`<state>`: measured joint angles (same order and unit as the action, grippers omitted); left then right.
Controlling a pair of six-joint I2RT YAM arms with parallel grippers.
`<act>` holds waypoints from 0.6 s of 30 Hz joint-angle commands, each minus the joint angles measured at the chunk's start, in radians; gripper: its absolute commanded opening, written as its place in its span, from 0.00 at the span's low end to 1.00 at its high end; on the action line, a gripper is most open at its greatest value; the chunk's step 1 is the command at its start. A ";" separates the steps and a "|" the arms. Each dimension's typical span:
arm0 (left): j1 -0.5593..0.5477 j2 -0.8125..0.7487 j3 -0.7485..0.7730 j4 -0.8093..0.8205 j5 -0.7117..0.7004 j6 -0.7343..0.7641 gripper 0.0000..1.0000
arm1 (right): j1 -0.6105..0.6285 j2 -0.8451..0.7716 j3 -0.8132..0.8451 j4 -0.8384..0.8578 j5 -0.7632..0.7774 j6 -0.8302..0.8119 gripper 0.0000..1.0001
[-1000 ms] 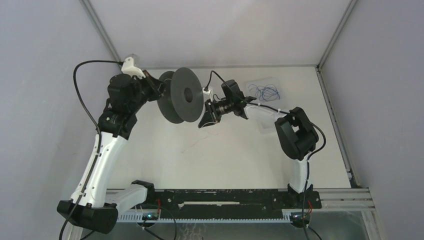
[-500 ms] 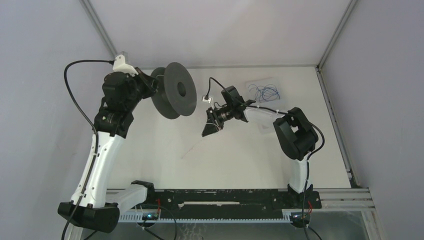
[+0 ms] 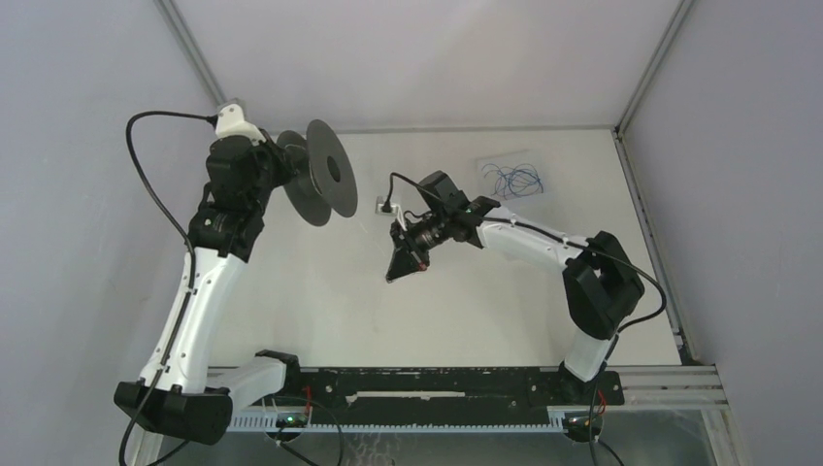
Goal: Wrap the cables
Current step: Wrap the cable around the cable reel.
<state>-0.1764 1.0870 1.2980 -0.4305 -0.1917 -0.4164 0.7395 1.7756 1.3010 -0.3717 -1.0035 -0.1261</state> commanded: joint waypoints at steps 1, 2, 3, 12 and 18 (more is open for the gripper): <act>-0.050 0.004 0.011 0.155 -0.140 0.084 0.00 | 0.076 -0.061 0.122 -0.138 0.037 -0.092 0.01; -0.066 0.006 0.000 0.166 -0.165 0.104 0.00 | 0.086 -0.060 0.160 -0.173 0.039 -0.098 0.01; -0.085 0.005 -0.010 0.181 -0.189 0.123 0.00 | 0.091 -0.059 0.200 -0.206 0.045 -0.098 0.01; -0.184 -0.010 -0.111 0.284 -0.303 0.257 0.00 | 0.090 -0.051 0.545 -0.336 0.154 -0.044 0.01; -0.271 -0.013 -0.160 0.313 -0.314 0.354 0.00 | 0.056 0.015 0.791 -0.378 0.262 -0.002 0.02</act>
<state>-0.4084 1.1061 1.1709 -0.2478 -0.4397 -0.1894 0.8162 1.7763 1.9366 -0.7116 -0.7963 -0.1638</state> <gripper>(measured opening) 0.028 0.019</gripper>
